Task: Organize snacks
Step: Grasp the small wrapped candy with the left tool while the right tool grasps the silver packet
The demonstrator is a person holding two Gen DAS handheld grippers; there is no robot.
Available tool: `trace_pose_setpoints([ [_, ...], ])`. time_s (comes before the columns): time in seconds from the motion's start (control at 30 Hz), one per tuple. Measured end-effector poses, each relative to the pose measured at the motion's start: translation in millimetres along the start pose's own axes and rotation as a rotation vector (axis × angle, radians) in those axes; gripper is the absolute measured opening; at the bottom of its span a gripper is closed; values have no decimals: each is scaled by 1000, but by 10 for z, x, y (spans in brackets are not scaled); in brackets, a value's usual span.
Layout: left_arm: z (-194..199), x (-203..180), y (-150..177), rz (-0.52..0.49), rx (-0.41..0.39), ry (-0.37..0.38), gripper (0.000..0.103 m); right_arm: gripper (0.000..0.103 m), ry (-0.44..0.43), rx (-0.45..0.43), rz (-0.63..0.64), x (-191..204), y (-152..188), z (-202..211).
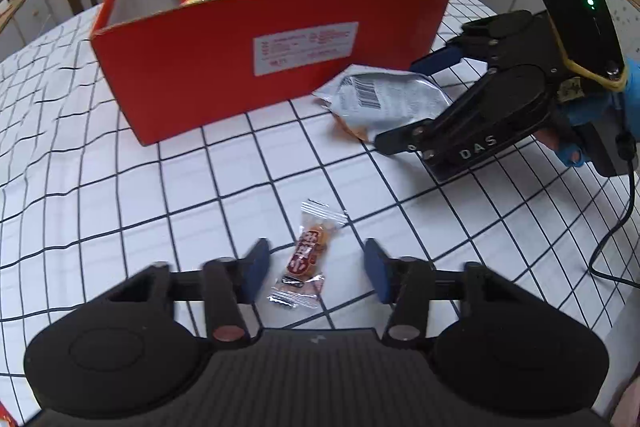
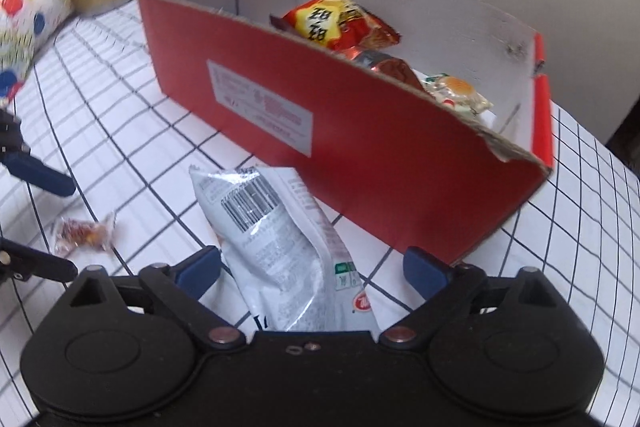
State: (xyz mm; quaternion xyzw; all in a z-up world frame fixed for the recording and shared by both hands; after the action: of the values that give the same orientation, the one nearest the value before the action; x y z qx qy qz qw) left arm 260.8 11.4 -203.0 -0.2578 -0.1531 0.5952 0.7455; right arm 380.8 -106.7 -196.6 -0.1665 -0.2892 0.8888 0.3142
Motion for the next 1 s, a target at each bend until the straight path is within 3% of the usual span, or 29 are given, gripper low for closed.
trace_pose_setpoints([
  [0.37,-35,-1,13,18,31,-28,27,65,-27,-12,10,210,31,66],
  [0.5,-25,4,39,32,30,-41,25,58,15,-21,0,322,79,138],
  [0.6,-18,1,52,37,29,-46,22,45,35,-35,-63,343,115,214],
  [1.0,55,66,116,137,37,-27,20,29,122,-8,-273,557,277,499],
])
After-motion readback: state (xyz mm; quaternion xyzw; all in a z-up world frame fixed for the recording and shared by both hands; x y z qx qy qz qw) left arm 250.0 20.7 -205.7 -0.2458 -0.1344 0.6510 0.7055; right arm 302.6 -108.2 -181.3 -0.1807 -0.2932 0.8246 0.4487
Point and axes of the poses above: each gripper's, at about its wrist camera, not at the fingertips, and z roughly against the way its jaws point, x to its left, y to its underside, the point moved 2 cm from there along -z, roughly the way its jaws point, and after that the axes turned 4 degrees about -x, right-handed, at the moved point
